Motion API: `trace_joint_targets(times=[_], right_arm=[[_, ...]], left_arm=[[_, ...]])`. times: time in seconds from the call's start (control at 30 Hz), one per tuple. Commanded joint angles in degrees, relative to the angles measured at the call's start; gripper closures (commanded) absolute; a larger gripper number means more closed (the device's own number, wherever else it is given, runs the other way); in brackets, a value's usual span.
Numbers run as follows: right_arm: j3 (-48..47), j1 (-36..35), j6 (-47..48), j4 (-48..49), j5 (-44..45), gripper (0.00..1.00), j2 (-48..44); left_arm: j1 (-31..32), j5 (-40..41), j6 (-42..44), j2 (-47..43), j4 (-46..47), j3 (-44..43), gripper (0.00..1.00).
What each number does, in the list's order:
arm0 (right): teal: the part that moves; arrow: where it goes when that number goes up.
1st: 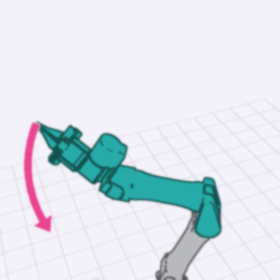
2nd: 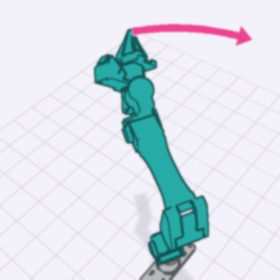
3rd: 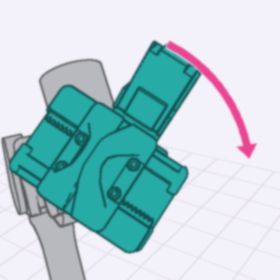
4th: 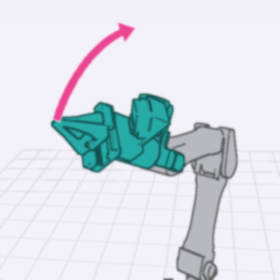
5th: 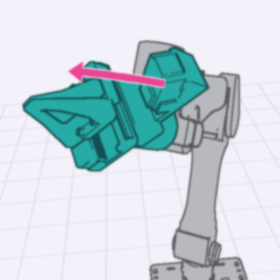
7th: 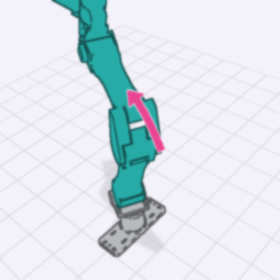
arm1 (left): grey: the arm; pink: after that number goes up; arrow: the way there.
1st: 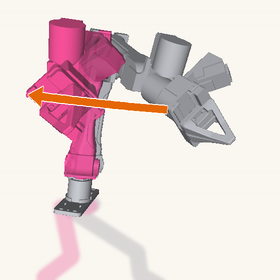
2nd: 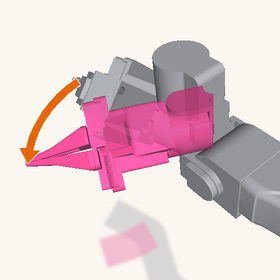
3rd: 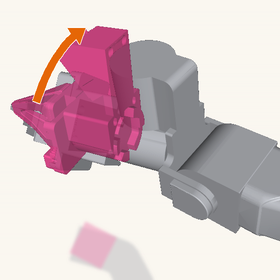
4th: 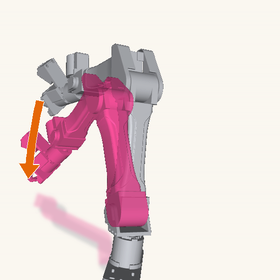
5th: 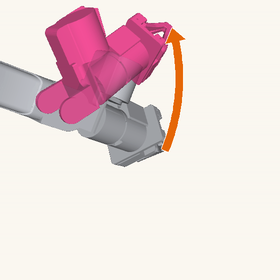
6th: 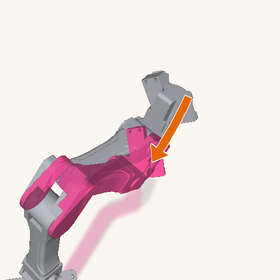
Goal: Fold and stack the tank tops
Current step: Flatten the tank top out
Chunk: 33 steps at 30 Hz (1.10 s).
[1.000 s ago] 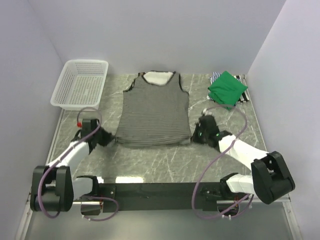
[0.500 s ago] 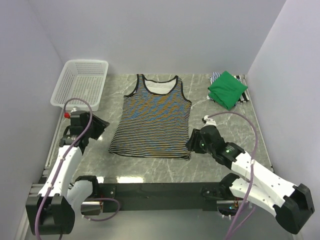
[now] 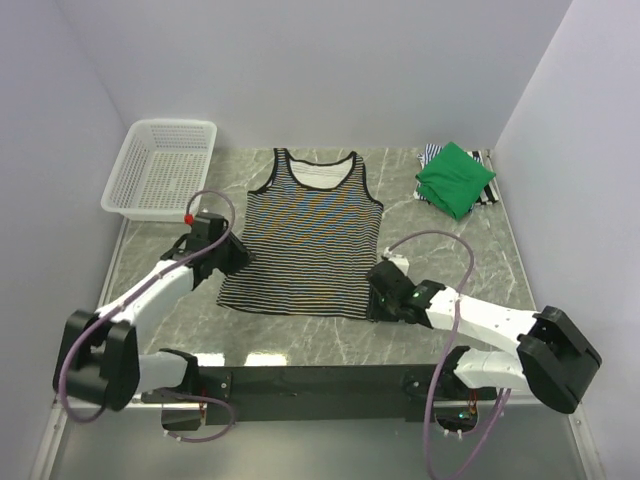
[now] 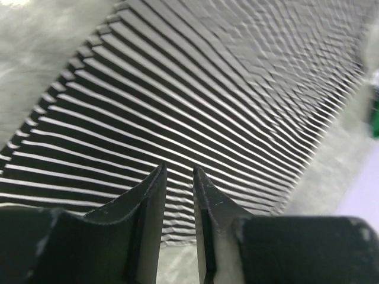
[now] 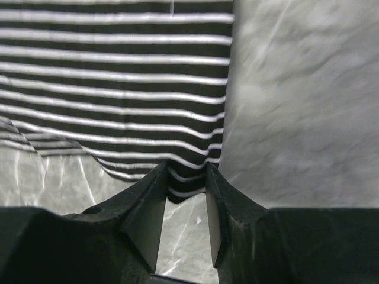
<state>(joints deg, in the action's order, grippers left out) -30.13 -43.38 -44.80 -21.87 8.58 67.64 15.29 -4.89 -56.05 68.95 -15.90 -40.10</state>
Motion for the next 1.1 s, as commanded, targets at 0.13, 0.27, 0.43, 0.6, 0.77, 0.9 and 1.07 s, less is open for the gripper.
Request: trace_joint_targets(times=[0.13,0.27,0.43,0.6,0.77,0.9,1.07], right_arm=[[-0.02,-10.75,-8.46,-3.7,6.36,0.63,3.63],[0.33,-15.76,-12.58,-6.25,5.75,0.64,5.92],[1.21,-22.54,-16.55,-8.81,4.52,0.6,4.88],[5.07,-18.69,-17.0,-11.71,4.96,0.55,-3.37],[3.24,-11.84,-14.19,-17.13,6.62,0.52,-12.52],[-0.01,-7.18,-12.77,-21.81,9.44,0.46,-19.11],[-4.93,-3.29,-8.74,-16.91,7.77,0.45,-20.1]], left_arm=[[-0.17,7.87,-3.63,10.23,3.77,-0.07,0.68],[-1.75,9.36,-3.63,14.1,2.28,-0.42,0.68],[-7.38,7.08,-1.78,13.32,2.72,0.63,0.68],[-7.2,5.32,-2.04,11.92,3.24,3.61,0.68],[-4.92,2.95,-4.06,10.51,4.83,7.83,0.68],[1.48,4.0,-7.48,6.39,3.25,11.17,0.68],[15.19,4.01,-16.89,1.55,0.79,13.38,0.67]])
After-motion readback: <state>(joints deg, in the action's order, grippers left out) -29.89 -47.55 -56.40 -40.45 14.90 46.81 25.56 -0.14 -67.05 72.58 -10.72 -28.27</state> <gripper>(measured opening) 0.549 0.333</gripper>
